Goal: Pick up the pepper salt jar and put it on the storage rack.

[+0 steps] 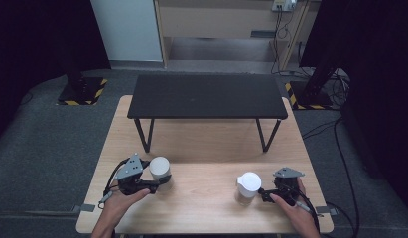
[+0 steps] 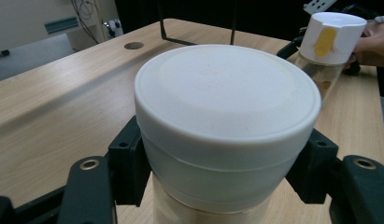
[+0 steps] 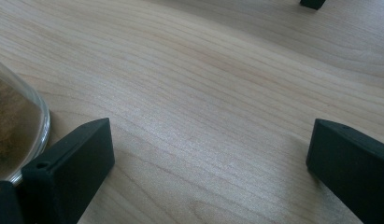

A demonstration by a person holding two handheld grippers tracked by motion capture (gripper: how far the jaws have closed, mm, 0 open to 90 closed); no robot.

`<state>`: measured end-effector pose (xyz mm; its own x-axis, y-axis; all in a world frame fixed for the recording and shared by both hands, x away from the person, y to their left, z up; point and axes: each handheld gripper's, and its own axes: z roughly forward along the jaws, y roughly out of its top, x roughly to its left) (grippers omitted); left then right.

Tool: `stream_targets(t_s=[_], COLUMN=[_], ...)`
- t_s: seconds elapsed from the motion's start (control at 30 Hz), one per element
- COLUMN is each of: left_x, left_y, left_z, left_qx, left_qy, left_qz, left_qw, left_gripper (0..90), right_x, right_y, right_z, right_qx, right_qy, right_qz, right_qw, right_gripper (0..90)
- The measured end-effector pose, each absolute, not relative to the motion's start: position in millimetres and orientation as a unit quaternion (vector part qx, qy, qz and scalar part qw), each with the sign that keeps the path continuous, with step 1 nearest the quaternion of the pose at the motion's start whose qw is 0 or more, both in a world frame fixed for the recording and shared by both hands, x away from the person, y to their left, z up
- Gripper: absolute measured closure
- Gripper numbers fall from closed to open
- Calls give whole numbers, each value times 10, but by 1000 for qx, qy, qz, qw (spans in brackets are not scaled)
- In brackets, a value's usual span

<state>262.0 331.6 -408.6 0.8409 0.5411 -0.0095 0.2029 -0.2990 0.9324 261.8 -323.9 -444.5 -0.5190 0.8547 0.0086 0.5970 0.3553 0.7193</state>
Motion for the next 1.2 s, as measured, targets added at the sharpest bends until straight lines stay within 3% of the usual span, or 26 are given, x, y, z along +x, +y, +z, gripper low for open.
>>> stream_targets(t_s=[1.2], left_x=[2778], left_y=[3202], left_z=[-3891], left_qx=[812], left_qy=[186], left_qz=[130], left_qw=[537], left_gripper=[330], right_x=[2616], right_y=[-3240], right_z=[-4444], right_qx=[453], right_qy=[802], right_qz=[342], right_qw=[188], right_gripper=[15])
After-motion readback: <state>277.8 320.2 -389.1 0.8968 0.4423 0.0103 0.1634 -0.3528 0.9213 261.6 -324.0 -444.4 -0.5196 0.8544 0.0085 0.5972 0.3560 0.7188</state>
